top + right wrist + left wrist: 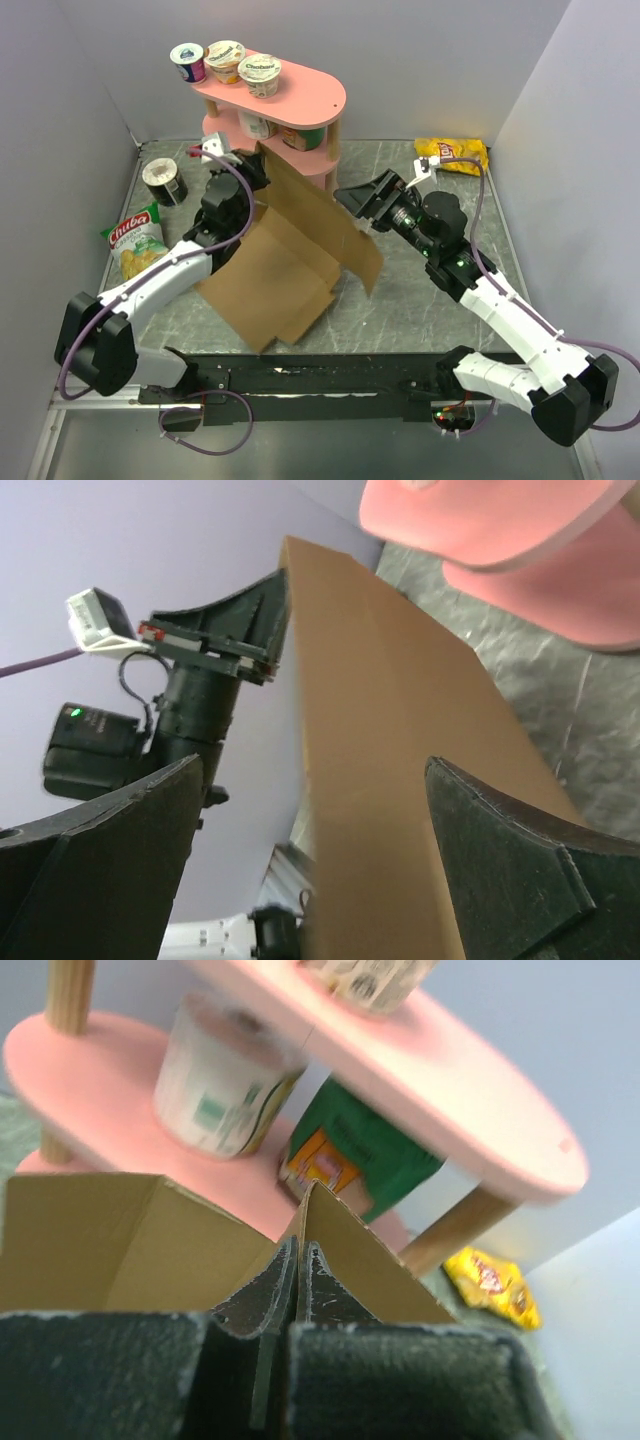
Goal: Fold the paper box
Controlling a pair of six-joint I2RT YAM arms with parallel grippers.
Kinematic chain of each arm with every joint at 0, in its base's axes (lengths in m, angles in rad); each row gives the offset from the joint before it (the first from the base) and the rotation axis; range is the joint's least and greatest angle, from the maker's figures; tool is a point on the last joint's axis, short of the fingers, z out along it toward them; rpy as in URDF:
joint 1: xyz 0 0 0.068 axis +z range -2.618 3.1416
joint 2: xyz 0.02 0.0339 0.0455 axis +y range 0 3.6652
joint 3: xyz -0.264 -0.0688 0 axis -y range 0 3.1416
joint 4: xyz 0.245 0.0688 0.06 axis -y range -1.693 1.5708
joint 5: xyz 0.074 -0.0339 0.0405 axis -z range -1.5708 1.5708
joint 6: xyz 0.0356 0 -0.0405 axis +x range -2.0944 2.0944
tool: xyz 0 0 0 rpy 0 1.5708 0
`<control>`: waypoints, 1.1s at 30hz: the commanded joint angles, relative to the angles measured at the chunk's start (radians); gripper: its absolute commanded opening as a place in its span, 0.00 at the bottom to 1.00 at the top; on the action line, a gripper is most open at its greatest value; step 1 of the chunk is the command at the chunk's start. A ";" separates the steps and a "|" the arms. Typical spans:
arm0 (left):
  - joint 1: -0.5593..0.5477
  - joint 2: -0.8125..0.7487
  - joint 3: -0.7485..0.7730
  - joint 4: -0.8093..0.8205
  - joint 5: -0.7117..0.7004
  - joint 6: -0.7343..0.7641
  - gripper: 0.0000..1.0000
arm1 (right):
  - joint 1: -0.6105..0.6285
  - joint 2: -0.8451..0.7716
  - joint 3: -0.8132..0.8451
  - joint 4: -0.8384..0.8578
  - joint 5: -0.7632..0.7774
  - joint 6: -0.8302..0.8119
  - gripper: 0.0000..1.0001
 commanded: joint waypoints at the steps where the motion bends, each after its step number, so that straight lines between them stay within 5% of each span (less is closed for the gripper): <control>1: 0.012 0.036 0.095 0.010 -0.003 -0.037 0.01 | 0.009 -0.058 0.055 -0.081 0.210 -0.061 1.00; 6: 0.088 0.062 0.131 -0.071 0.112 -0.075 0.01 | -0.003 -0.213 0.027 -0.132 0.411 -0.309 1.00; 9: 0.096 0.069 0.137 -0.117 0.106 -0.070 0.01 | -0.002 -0.248 0.075 -0.256 0.427 -0.286 1.00; 18: 0.113 0.104 0.131 -0.200 0.129 -0.060 0.01 | 0.016 -0.166 0.081 -0.172 -0.101 -0.135 0.94; 23: 0.148 0.131 0.172 -0.262 0.203 -0.067 0.01 | 0.153 -0.106 0.098 -0.313 0.072 -0.402 0.97; 33: 0.176 0.150 0.203 -0.297 0.229 -0.046 0.01 | 0.349 -0.189 -0.118 -0.359 0.290 -0.525 1.00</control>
